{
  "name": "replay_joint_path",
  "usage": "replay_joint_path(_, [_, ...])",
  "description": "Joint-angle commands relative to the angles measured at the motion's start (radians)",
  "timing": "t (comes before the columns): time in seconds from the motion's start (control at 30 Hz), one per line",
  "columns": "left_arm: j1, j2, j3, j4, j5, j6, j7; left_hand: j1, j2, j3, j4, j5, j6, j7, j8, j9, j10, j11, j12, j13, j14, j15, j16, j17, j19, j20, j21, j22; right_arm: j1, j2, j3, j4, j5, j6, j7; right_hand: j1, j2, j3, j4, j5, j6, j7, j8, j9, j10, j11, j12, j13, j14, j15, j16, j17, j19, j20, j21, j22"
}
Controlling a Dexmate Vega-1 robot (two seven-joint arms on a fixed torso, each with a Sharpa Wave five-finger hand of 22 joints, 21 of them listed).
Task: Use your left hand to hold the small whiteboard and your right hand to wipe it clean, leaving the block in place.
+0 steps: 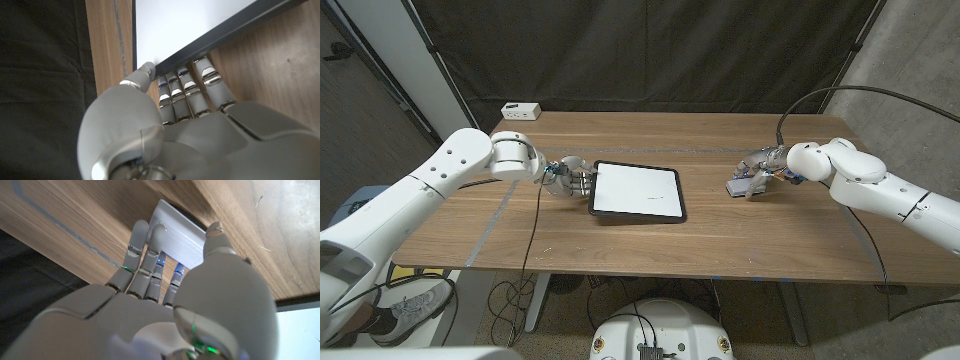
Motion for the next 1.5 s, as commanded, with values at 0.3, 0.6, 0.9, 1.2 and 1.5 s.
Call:
replay_joint_path(0.3, [0.001, 0.019, -0.015, 0.027, 0.069, 0.028, -0.125, -0.065, -0.008, -0.073, 0.014, -0.002, -0.090, 0.011, -0.006, -0.003, -0.120, 0.026, -0.008, -0.002, -0.129, 0.051, 0.000, 0.005, -0.074, 0.068, -0.036, -0.002, 0.023, -0.003, 0.000, -0.011, 0.012, 0.001, 0.047, -0.021, 0.003, -0.006, 0.004, -0.003, -0.026, 0.003, -0.002, -0.001, -0.018, 0.006, 0.008, -0.003, -0.018, -0.139, 0.012, -0.004, -0.012, -0.082, -0.002, 0.000])
replay_joint_path(0.6, [0.028, 0.025, -0.046, 0.004, 0.136, -0.006, -0.171, -0.142, -0.043, -0.135, 0.036, -0.010, -0.107, 0.005, 0.003, -0.005, -0.164, 0.017, -0.001, -0.004, -0.179, 0.053, 0.004, 0.002, -0.118, 0.090, -0.046, -0.003, 0.029, -0.001, 0.006, -0.014, 0.012, -0.005, 0.047, -0.080, 0.004, -0.025, 0.029, 0.000, -0.031, 0.003, 0.004, -0.004, -0.017, 0.006, 0.014, -0.009, -0.028, -0.135, 0.020, -0.011, -0.014, -0.080, -0.002, 0.000])
replay_joint_path(0.9, [0.047, 0.033, -0.066, -0.026, 0.223, -0.030, -0.201, -0.178, -0.047, -0.162, 0.042, -0.008, -0.148, -0.001, 0.000, -0.007, -0.214, 0.012, -0.002, -0.005, -0.230, 0.071, 0.002, 0.001, -0.191, 0.116, -0.059, -0.004, 0.033, -0.009, 0.026, -0.029, 0.052, -0.014, 0.056, -0.110, 0.005, -0.036, 0.038, 0.010, -0.063, -0.001, 0.001, -0.007, -0.037, 0.019, 0.011, -0.015, -0.054, -0.136, 0.021, -0.022, -0.032, -0.070, -0.010, -0.003])
replay_joint_path(1.2, [0.091, 0.023, -0.095, -0.064, 0.276, -0.070, -0.153, -0.186, -0.041, -0.165, 0.042, -0.005, -0.157, -0.008, 0.002, -0.008, -0.223, 0.007, 0.001, -0.005, -0.251, 0.082, 0.002, 0.000, -0.222, 0.121, -0.061, -0.005, 0.025, -0.020, 0.061, -0.032, 0.152, -0.049, 0.055, -0.171, 0.018, -0.049, 0.057, 0.024, -0.107, 0.002, 0.002, -0.014, -0.101, 0.042, 0.007, -0.028, -0.149, -0.134, -0.023, -0.062, -0.082, -0.046, -0.046, -0.013])
replay_joint_path(1.5, [0.099, 0.013, -0.071, -0.102, 0.411, -0.103, -0.172, -0.223, -0.008, -0.167, 0.065, -0.002, -0.168, -0.007, 0.004, -0.008, -0.237, 0.014, 0.006, -0.006, -0.275, 0.086, 0.006, 0.004, -0.269, 0.122, -0.060, -0.006, 0.017, -0.038, 0.084, -0.042, 0.208, -0.078, 0.019, -0.216, 0.016, -0.056, 0.071, 0.029, -0.129, 0.000, 0.006, -0.019, -0.130, 0.052, 0.012, -0.036, -0.195, -0.135, -0.086, -0.116, -0.093, -0.041, -0.085, -0.021])
